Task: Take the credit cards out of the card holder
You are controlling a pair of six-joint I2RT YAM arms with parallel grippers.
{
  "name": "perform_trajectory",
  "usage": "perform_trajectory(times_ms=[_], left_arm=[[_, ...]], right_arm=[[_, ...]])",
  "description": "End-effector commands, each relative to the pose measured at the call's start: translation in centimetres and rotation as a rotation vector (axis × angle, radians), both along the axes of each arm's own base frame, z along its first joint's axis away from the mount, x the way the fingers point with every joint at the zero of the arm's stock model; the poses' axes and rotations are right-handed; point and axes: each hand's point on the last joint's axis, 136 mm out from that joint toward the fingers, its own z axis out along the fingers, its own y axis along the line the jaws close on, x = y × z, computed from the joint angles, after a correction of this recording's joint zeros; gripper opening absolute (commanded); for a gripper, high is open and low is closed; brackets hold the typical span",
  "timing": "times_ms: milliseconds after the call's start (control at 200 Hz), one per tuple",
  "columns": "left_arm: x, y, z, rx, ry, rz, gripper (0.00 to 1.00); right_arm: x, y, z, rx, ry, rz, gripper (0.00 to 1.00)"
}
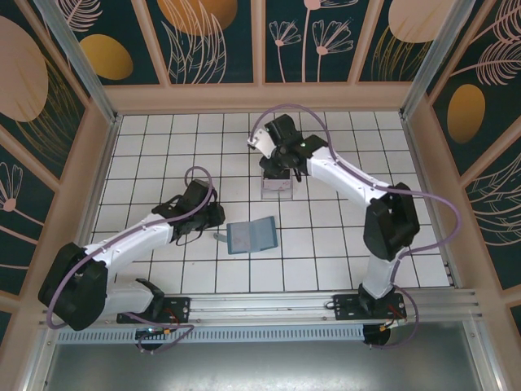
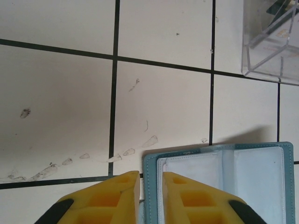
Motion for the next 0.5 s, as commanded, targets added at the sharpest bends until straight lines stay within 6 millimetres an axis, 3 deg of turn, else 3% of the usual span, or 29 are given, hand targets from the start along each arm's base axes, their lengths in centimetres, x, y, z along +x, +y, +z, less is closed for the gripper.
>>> perform_trajectory(times_ms=[0, 220, 490], left_arm=[[1.0, -0.7, 0.4, -0.041, -0.006, -0.005, 0.22], [2.0, -0.4, -0.1, -0.070, 0.009, 0.004, 0.22], [3.0, 2.6, -0.3, -0.100, 0.012, 0.060, 0.22]], right_arm=[[-1.7, 1.3, 1.3, 0.273, 0.123, -0.197, 0.30], [-6.8, 3.1, -1.0, 0.476, 0.462, -0.346, 0.30], [-12.7, 7.1, -3.6, 0.541, 0.727, -0.349, 0.27]])
